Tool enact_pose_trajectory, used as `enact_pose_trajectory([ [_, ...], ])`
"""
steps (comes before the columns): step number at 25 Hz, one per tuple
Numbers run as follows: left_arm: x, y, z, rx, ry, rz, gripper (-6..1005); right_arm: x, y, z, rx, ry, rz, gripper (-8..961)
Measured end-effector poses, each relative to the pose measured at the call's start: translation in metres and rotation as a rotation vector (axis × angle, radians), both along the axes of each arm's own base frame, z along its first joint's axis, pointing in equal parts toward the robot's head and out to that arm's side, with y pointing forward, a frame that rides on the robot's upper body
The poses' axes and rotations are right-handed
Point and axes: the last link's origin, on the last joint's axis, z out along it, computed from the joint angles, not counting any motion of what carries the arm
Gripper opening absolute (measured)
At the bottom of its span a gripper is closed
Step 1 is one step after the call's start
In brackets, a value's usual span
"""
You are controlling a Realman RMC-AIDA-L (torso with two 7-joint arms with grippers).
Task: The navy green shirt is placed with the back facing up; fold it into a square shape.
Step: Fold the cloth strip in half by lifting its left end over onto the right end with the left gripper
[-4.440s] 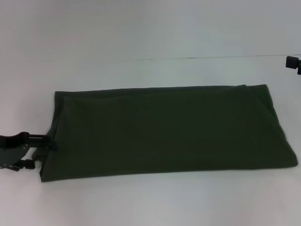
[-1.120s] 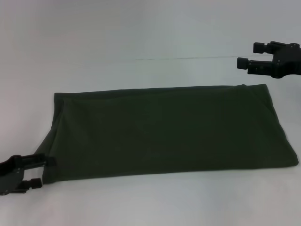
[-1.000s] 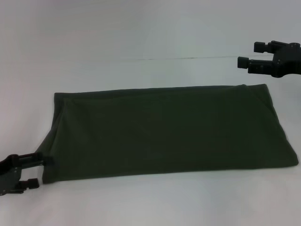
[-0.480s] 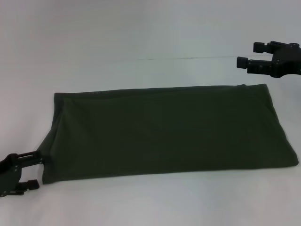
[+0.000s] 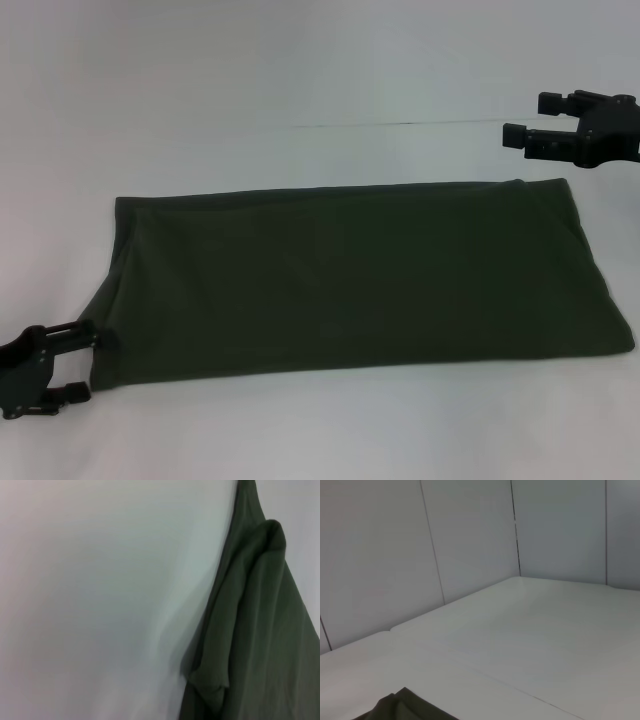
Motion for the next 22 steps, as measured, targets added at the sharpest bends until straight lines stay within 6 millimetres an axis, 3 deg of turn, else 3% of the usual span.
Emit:
enact_pose_trajectory([
  [22, 0.01, 0.018, -0.011, 0.005, -0.013, -0.003, 935, -0.004, 0.001, 0.001, 0.002, 0.01, 0.012, 893],
])
